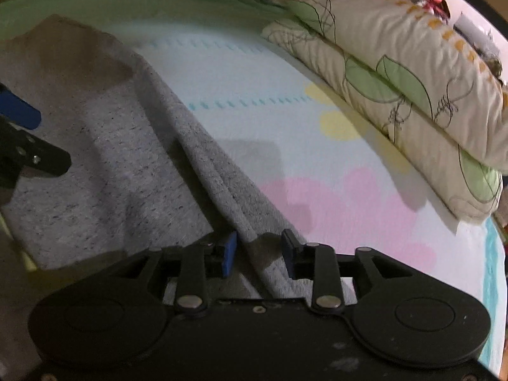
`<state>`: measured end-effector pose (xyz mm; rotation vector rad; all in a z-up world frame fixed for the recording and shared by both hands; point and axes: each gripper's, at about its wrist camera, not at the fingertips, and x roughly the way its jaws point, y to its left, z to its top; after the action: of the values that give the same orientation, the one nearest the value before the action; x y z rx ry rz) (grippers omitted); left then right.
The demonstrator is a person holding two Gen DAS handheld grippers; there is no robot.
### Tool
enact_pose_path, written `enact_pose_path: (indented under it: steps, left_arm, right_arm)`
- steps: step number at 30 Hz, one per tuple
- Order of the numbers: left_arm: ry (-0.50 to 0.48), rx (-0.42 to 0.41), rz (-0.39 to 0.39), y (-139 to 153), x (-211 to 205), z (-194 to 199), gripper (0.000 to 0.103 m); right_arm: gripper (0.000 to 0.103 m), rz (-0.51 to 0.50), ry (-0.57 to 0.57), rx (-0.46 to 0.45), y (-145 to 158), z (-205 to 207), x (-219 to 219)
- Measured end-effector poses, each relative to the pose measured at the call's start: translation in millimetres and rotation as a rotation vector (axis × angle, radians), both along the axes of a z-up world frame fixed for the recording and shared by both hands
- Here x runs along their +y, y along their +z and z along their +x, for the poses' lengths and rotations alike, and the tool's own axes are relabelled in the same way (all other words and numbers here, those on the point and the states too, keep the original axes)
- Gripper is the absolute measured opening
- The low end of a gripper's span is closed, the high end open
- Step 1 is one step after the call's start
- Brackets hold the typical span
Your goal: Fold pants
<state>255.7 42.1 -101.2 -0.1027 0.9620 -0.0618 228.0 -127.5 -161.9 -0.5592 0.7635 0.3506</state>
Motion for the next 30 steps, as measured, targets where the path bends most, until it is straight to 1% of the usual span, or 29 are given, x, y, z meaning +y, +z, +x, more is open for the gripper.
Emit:
enact_pose_path:
  steps: [1,4,7,10,14,18,20,21,25,27,30]
  left_arm:
    - [-0.001,0.003,-0.012,0.6,0.9,0.2,0.069]
    - [-0.003,0.014,-0.074,3.9,4.8,-0.6,0.069]
    - [-0.010,0.024,-0.152,7.7,7.7,-3.5,0.069]
    - [-0.023,0.021,-0.210,11.4,6.7,-8.2,0.069]
    - [-0.010,0.015,-0.237,18.6,4.7,-11.4,0.069]
    - [0.003,0.031,-0.243,25.1,-0.1,-8.8,0.069]
    - [0.018,0.035,-0.270,28.8,0.7,-11.3,0.069]
    - [0.021,0.041,-0.270,30.2,-0.6,-11.4,0.069]
    - [0.035,0.079,-0.210,30.1,-7.2,-2.0,0.069]
    - [0.059,0.105,-0.221,29.1,-6.0,4.7,0.069]
    - [0.102,0.144,-0.259,28.5,-3.0,15.8,0.069]
  right_arm:
    - [0.002,0.020,0.005,0.005,1.2,-0.5,-2.2]
    - [0.003,0.083,-0.002,0.002,12.8,-15.7,-13.1]
    - [0.003,0.098,0.038,-0.022,27.9,-46.3,-21.4]
    - [0.003,0.108,0.062,-0.026,32.8,-77.1,-24.0]
    - [0.003,0.095,0.083,-0.019,28.9,-108.6,-28.1]
    - [0.003,0.094,0.092,-0.017,23.5,-123.5,-26.0]
    - [0.003,0.076,0.102,-0.023,23.2,-124.9,-23.8]
    - [0.003,0.073,0.103,-0.025,23.5,-125.2,-23.5]
    - [0.003,0.094,0.094,-0.026,22.2,-118.9,-26.4]
    - [0.004,0.101,0.093,-0.025,20.6,-115.7,-27.2]
    - [0.004,0.102,0.100,-0.029,19.2,-121.6,-28.6]
